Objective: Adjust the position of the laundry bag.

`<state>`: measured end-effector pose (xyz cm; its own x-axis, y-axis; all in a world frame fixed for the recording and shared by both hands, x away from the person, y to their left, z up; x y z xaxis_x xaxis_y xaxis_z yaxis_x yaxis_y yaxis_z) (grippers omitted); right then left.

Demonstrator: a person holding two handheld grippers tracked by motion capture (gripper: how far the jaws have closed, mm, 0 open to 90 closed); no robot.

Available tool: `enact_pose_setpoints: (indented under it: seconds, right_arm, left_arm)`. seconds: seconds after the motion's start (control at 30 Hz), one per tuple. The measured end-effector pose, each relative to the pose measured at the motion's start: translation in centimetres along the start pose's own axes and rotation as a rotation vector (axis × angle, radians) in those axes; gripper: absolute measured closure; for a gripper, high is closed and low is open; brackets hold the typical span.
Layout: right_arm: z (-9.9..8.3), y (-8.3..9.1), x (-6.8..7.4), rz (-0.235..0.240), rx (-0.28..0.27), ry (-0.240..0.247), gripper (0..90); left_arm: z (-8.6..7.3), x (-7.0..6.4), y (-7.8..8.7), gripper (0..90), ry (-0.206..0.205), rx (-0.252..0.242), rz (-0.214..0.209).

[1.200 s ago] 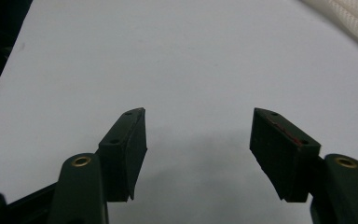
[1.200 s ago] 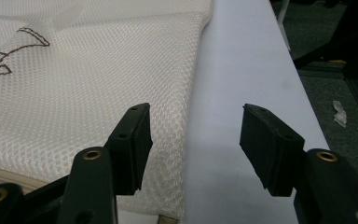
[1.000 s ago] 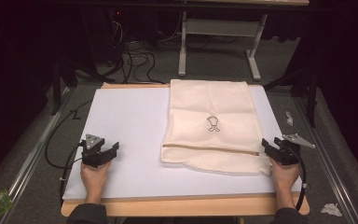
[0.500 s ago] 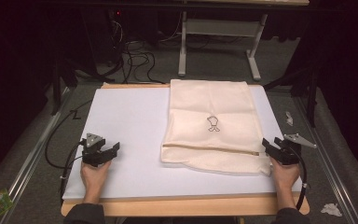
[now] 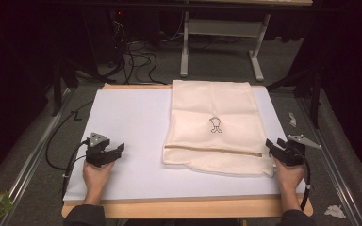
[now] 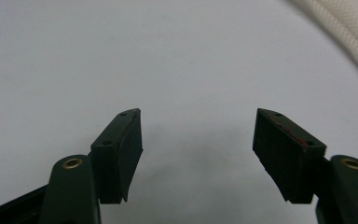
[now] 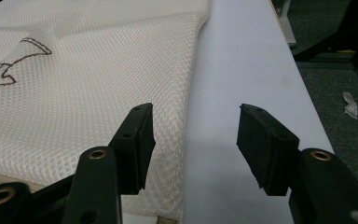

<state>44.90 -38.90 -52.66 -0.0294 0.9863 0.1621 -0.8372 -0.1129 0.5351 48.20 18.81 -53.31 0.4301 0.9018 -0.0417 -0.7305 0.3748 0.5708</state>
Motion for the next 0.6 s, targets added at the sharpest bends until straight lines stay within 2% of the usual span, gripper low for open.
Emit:
enact_pose_setpoints:
  seconds: [0.17,0.2,0.33,0.47,0.6]
  right_arm:
    - [-0.1,0.0,0.2,0.001,0.028,0.013,50.5]
    - [-0.1,0.1,0.3,0.004,0.037,0.002,51.8]
    - [0.0,0.3,0.4,0.010,0.039,0.017,55.5]
    - [0.0,0.3,0.6,0.026,0.052,0.024,57.2]
    - [0.0,0.4,0.8,0.045,0.068,0.018,59.8]
  left_arm:
    - [0.4,-1.0,0.0,35.7,-0.004,-0.001,-0.034]
    - [0.6,-1.3,0.0,36.5,-0.002,0.003,-0.052]
    - [0.8,-1.9,0.0,36.7,0.005,0.006,-0.075]
    - [0.9,-2.4,-0.1,36.8,0.001,0.017,-0.093]
    - [1.2,-3.4,-0.3,37.7,-0.008,0.030,-0.120]
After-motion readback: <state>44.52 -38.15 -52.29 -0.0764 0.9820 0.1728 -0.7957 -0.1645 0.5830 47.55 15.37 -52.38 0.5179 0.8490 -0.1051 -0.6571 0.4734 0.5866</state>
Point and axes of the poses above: each handheld gripper's, and its own axes: y roughly backward along the jaws, z roughly out of its top, x roughly to its left, the point moved 10 cm from there along -y, roughly forward along the jaws, and after that the axes turned 3 degrees about -y, right-handed, at the moved point
